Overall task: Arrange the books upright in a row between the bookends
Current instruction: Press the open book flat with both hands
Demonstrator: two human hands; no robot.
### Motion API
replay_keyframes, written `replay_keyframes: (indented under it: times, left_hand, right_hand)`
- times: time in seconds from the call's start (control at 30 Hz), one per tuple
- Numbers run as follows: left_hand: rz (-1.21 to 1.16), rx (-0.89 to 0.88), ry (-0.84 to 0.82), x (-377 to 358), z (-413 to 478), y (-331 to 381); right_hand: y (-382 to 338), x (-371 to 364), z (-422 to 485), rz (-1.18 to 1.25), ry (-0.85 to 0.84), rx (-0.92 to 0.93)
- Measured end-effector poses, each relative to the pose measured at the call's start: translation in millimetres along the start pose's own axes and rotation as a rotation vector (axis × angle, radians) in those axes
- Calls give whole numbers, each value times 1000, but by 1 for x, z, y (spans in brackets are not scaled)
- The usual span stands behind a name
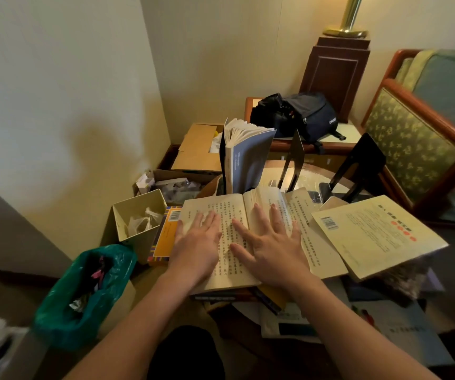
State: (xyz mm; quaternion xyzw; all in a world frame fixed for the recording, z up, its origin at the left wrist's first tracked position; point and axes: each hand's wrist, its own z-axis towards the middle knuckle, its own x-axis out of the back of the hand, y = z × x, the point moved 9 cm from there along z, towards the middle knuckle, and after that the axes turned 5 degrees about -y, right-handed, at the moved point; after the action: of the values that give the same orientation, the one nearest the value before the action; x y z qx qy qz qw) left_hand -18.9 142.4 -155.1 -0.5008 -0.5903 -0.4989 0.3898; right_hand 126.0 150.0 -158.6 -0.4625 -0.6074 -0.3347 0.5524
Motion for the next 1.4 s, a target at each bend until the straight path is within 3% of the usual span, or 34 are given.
replay_keyframes:
  times: [0.23,0.43,0.57,0.8,1.0,1.4]
  left_hand:
    - [-121,28,42,5,33,-11]
    - [-226,106,82,-13,-22,-18]
    - [-436,190,67,-15,-51,-22]
    - [-640,209,196,5,-77,-39]
    - [-699,196,185,18,-85,-38]
    - [-863,62,307,28,-83,-38]
  right_hand:
    - [0,1,0,9,-6,-3]
    - [0,0,-1,-5,-6,-7]
    - [-1,1,-2,22,-4,-7]
    - [14,13,-26,366,133,-160]
    - [27,25,-48,665,191,-217]
    - [34,89,-62,903,183,-190]
